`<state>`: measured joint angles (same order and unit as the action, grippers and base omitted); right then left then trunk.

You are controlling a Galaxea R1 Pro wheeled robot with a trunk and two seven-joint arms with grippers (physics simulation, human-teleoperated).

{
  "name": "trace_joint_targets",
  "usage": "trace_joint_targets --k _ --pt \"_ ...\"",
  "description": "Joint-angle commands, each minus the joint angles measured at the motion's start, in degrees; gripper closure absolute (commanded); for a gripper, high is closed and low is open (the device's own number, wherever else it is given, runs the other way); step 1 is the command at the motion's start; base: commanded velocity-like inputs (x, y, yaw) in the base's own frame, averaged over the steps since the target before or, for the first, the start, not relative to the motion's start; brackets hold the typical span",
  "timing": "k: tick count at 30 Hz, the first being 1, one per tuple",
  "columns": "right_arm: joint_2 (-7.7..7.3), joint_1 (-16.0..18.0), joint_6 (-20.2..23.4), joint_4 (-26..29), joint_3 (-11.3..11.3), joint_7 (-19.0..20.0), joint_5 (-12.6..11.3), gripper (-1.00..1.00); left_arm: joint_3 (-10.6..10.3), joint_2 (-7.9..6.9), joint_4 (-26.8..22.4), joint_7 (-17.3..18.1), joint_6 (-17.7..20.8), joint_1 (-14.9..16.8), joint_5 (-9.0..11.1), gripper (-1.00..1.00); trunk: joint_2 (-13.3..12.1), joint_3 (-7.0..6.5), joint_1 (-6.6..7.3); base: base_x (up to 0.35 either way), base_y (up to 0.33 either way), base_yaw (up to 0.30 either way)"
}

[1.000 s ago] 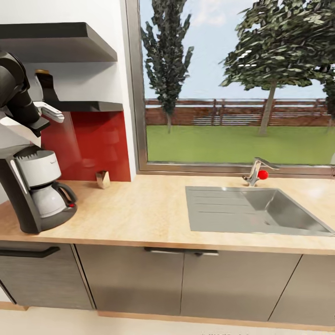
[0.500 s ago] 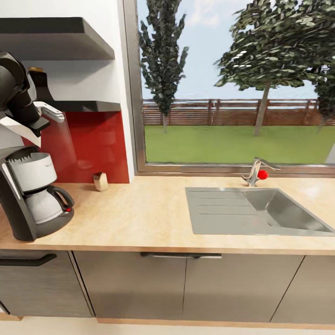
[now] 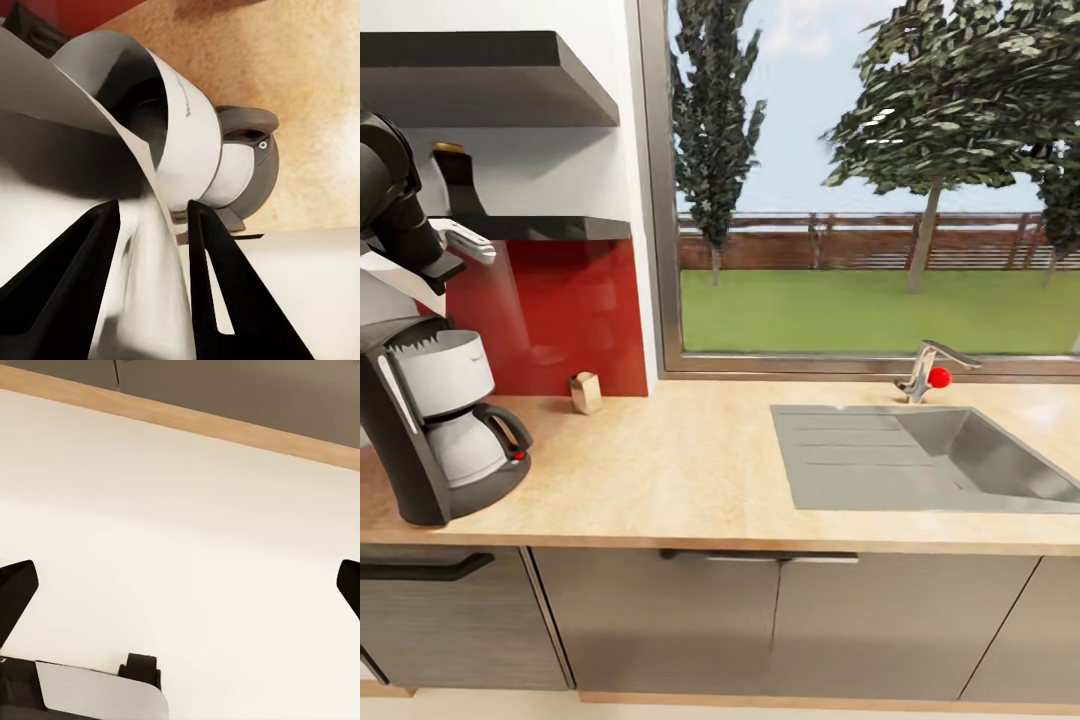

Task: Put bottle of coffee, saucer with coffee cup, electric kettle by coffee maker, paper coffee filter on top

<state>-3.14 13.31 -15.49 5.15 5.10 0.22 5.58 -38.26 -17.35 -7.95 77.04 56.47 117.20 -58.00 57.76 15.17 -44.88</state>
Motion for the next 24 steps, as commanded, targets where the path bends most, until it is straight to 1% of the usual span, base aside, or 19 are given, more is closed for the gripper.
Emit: trace_joint_targets --k 1,15,24 --pt "-0.02 0.1 -0.2 0.0 0.4 0.0 0.1 -1.0 0.2 -0.04 -0.1 0.5 0.5 0.0 -0.6 1.0 0.0 0.07 -0.01 0.043 0.09 0.0" --pt "-0.02 0.1 -0.2 0.0 0.4 0.0 0.1 -1.0 0.3 -0.09 -0.1 0.4 0.5 0.0 -0.6 1.0 0.0 0.07 -0.01 0.068 0.042 0.0" --pt "-0.02 0.1 -0.2 0.0 0.4 0.0 0.1 -1.0 0.4 -0.47 -0.1 0.4 0.5 0.0 -0.6 1.0 0.0 0.07 -0.01 0.007 0.002 0.0"
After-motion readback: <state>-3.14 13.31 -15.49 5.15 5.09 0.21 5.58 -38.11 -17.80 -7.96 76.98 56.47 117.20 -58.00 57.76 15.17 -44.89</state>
